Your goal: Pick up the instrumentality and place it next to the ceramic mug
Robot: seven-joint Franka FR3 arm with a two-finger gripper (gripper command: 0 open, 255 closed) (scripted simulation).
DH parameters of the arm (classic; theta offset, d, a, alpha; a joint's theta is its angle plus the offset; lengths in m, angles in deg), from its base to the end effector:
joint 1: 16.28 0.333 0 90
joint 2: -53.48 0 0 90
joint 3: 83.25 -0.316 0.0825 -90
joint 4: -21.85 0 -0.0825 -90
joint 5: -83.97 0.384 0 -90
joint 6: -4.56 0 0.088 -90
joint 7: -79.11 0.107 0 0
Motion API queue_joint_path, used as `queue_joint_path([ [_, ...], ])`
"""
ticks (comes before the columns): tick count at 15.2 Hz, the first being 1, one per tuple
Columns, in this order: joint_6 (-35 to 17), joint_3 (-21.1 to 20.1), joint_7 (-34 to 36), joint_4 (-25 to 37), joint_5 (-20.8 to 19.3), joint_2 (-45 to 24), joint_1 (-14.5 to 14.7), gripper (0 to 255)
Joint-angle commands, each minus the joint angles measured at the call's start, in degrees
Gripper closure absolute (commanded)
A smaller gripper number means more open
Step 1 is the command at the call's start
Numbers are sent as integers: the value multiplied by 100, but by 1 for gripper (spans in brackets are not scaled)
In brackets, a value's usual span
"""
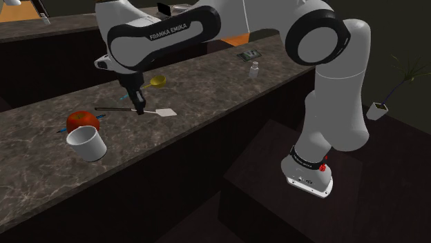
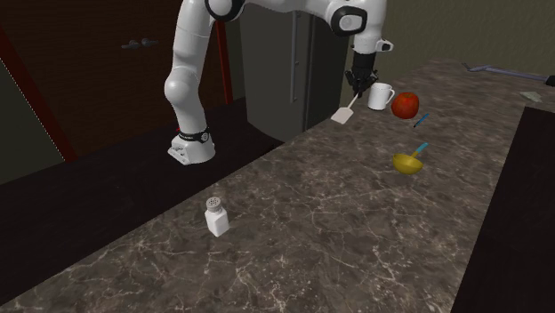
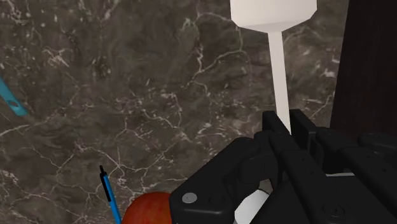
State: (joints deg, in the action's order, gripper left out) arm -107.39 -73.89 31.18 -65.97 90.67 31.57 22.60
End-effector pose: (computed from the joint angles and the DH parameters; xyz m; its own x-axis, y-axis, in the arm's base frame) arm 0.5766 0.3521 0.4428 0.2444 0.9674 0.0659 0.9695 -0.2449 -0.0009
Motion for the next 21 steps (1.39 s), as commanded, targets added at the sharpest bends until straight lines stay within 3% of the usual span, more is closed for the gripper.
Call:
queue_joint_path([
  [1,-134,-2,-18,-103,10,-28,-3,255],
  [16,-1123,-47,-122,-735,115,-394,-12,255],
  [21,-1160,-50,-126,-753,120,-413,-13,255],
])
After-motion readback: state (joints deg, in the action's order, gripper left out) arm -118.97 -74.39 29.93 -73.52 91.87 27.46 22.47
